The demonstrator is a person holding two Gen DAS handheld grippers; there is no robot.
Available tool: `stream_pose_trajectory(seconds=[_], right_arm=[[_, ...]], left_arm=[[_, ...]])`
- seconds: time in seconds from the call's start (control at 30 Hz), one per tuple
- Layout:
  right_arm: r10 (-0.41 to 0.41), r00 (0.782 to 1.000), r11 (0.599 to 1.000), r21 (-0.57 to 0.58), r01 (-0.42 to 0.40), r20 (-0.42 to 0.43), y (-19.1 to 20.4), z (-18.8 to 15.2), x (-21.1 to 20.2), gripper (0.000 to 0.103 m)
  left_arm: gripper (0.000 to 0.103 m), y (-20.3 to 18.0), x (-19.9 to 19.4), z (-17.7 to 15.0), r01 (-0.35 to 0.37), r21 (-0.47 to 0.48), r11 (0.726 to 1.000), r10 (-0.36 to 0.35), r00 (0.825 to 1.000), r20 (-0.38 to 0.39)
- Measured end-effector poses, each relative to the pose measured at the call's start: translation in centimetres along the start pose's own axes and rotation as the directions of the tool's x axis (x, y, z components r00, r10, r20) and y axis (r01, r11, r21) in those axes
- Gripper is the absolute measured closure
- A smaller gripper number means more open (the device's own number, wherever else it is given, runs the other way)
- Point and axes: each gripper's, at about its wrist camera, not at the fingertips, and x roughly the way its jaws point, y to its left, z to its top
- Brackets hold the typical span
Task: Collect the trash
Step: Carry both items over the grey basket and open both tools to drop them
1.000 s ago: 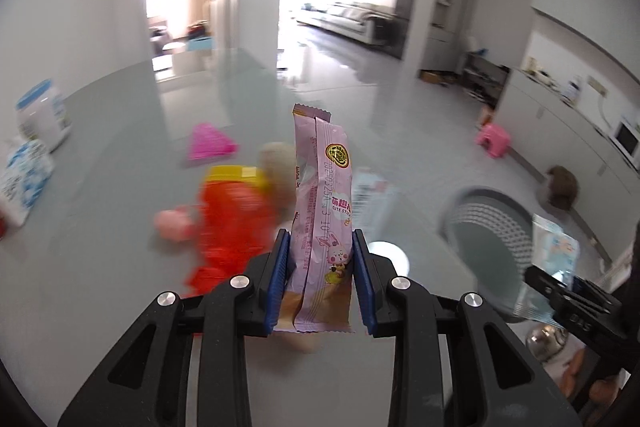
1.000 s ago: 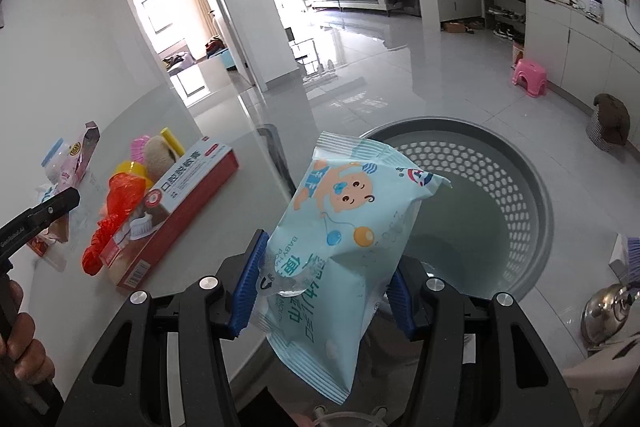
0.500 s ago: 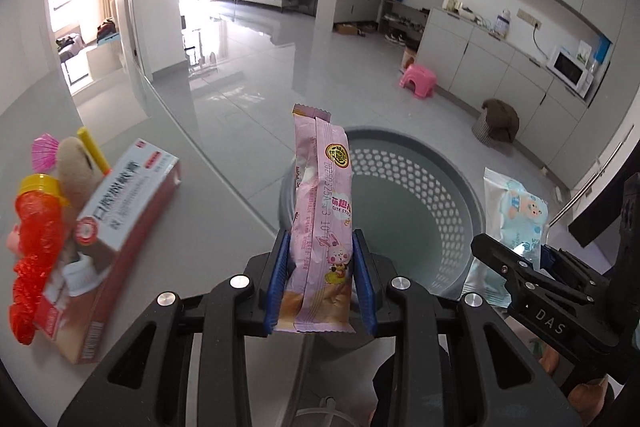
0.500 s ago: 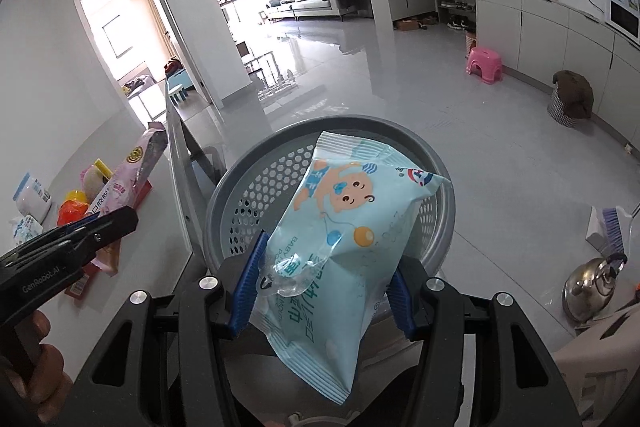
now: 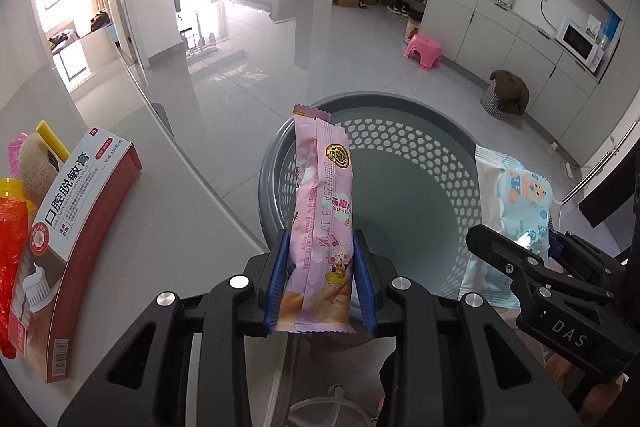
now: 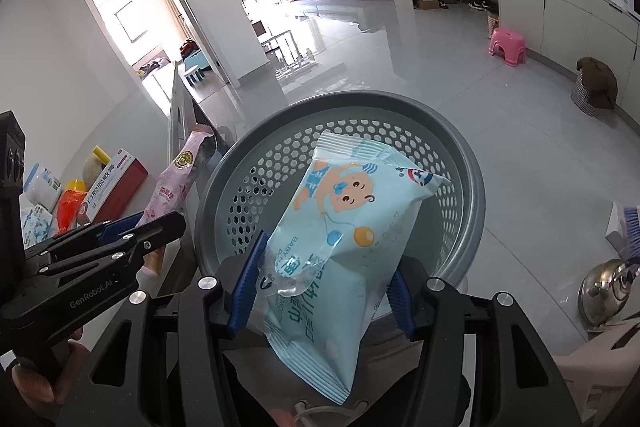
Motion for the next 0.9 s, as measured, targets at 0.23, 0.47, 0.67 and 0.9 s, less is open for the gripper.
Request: stream_pose_trajectory(seconds=[0.23,0.47,0.67,0.9], right_arm=[[0.016,1.000,1.000,0.003,-0.016,-0.014,-0.3,0.3,0.8,0.050],[0.013,1.000,1.000,0.010,-0.013,-0.013,-0.6,0.4,1.3,0.049],[0.010,1.000,1.000,0.012,-0.010,-0.007,-0.7,0.7,1.5,0.049],[0.024,0.999,1.000,0.014,-0.025,0.047,-1.1,0.7,0.5,0.024]], left_arm=[[0.071,-0.3,0.2,0.5,-0.005,0.009,1.000,0.005,1.000,-0.008],[0.070,-0.6,1.1,0.6,0.019,0.008,1.000,-0.018,1.000,-0.024],[0.069,-0.3,1.7,0.7,0.040,-0.003,0.999,-0.040,0.999,-0.030],[0.046,-0.2,1.3,0.9,0.029,-0.009,1.000,-0.029,0.999,-0.016]])
